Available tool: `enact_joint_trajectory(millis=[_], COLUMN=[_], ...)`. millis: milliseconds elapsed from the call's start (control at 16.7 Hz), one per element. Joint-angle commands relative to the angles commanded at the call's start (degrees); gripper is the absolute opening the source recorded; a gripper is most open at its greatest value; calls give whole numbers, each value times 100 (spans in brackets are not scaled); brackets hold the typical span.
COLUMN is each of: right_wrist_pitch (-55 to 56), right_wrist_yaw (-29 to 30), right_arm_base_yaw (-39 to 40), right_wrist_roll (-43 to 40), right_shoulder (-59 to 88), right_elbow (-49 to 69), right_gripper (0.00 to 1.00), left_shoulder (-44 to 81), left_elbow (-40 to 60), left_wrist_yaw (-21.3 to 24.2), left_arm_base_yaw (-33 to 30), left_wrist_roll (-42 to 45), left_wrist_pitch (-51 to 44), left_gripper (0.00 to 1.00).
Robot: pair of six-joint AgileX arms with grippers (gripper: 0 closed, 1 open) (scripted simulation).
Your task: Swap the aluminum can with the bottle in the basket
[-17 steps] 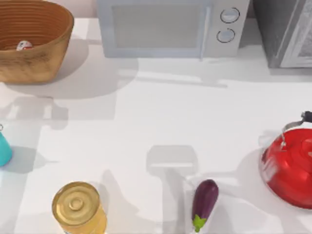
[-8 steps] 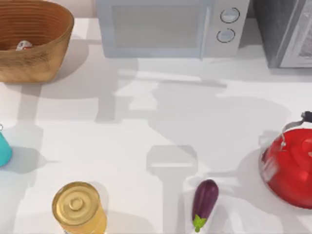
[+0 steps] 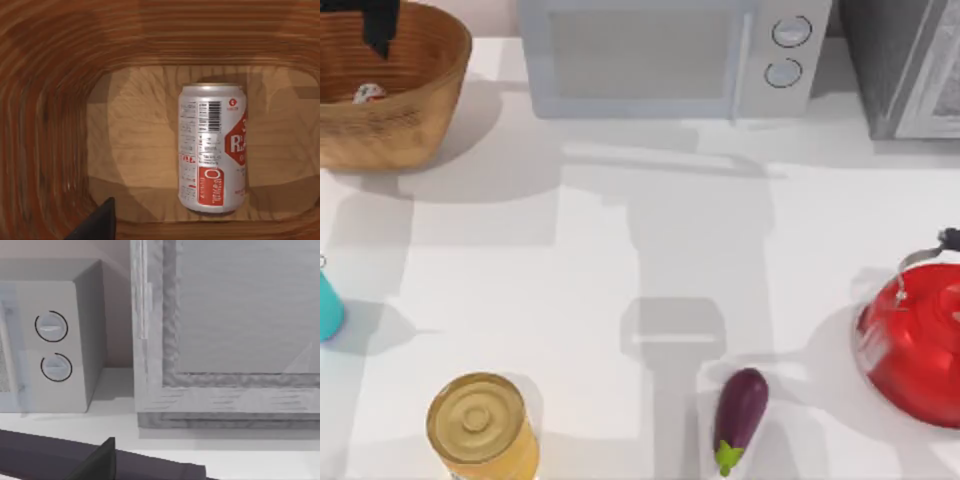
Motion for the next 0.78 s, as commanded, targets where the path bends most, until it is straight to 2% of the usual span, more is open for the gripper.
enact_joint_trajectory(millis=[300,780], right_wrist_pitch=[0,0], right_wrist_yaw=[0,0], right_arm_base_yaw=[0,0], right_wrist_roll=[0,0], right_shoulder=[0,0], right_elbow=[0,0], right_gripper=[100,100], left_shoulder=[1251,1387], left_elbow=[1331,1430], left_wrist_yaw=[45,47], left_arm_base_yaw=[13,-19], left_wrist_roll=[33,32], left_wrist_pitch=[-665,-705], left_gripper=[100,100])
